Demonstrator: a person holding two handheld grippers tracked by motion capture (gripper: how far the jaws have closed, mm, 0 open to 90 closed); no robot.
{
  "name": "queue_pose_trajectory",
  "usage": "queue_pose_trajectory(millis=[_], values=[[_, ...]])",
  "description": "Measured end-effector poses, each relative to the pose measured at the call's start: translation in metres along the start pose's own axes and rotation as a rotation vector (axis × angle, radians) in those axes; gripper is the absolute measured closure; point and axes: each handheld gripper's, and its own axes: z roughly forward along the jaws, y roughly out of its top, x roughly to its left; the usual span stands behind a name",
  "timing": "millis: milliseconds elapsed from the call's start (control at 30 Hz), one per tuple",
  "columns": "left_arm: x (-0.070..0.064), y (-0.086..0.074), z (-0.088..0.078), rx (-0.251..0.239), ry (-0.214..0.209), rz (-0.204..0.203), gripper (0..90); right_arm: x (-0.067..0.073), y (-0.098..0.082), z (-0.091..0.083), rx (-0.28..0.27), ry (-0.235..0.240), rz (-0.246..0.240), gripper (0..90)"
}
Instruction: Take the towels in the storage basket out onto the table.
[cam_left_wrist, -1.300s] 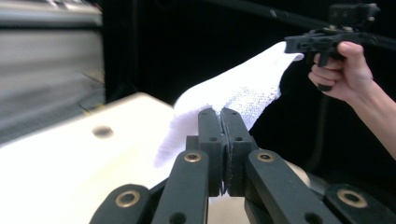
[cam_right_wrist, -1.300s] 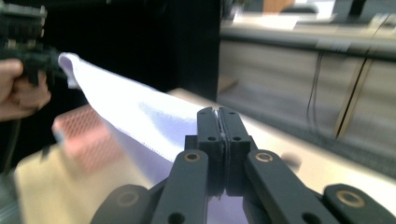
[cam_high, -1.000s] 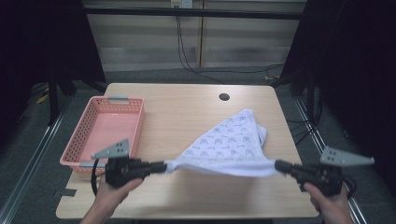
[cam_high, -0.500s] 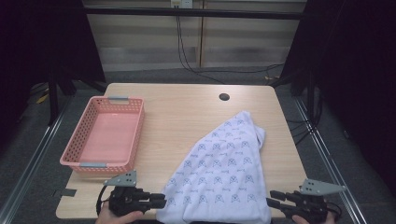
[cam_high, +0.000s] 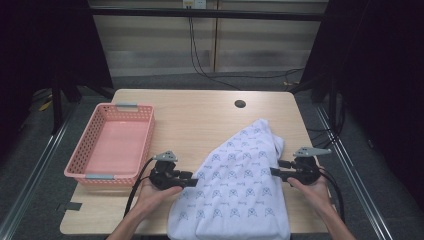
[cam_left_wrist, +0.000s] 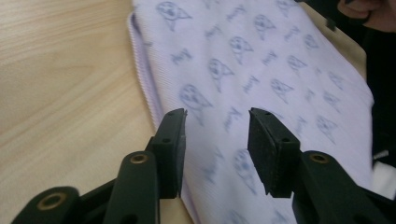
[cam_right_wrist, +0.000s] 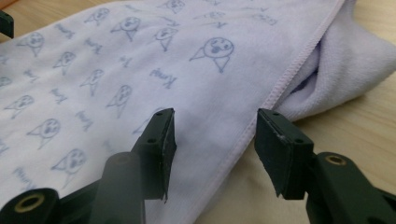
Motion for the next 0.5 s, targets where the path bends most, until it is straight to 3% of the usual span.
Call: queue_pose_trajectory(millis=[33, 67, 100, 133, 167, 200, 267, 367, 500], values=[[0.001, -0.001, 0.003, 0.012, 0.023, -0.012, 56.3, -0.002, 0.001, 0.005, 0.012, 0.005, 0.008, 52.6], [0.002, -0.002, 0.006, 0.045, -0.001, 0.011, 62.8, -0.001, 0.0, 0.01, 0.02, 0.0, -0.005, 73.6], [0.002, -0.002, 0.006, 0.045, -0.001, 0.011, 77.1, -0.001, 0.0, 0.01, 0.02, 0.0, -0.005, 73.6], [0.0, -0.003, 0.005, 0.052, -0.002, 0.05, 77.1, 0.0, -0.001, 0.01, 0.018, 0.001, -0.001, 80.9], [-0.001, -0.004, 0.003, 0.048, -0.014, 0.056, 85.0, 0.001, -0.001, 0.007, 0.0, 0.0, 0.004, 85.0], [-0.001, -0.004, 0.0, 0.028, -0.022, 0.045, 86.6, 0.001, 0.0, 0.001, -0.022, 0.005, 0.01, 87.8], [-0.003, -0.002, -0.01, -0.028, -0.062, 0.028, 87.5, 0.005, 0.001, -0.021, -0.079, 0.043, 0.012, 89.4], [-0.006, -0.003, -0.016, -0.037, -0.074, 0.036, 87.6, 0.014, -0.004, -0.035, -0.081, 0.07, 0.009, 89.8], [-0.025, -0.01, -0.033, -0.064, -0.149, 0.06, 87.6, 0.03, -0.015, -0.052, -0.081, 0.096, -0.012, 89.9]])
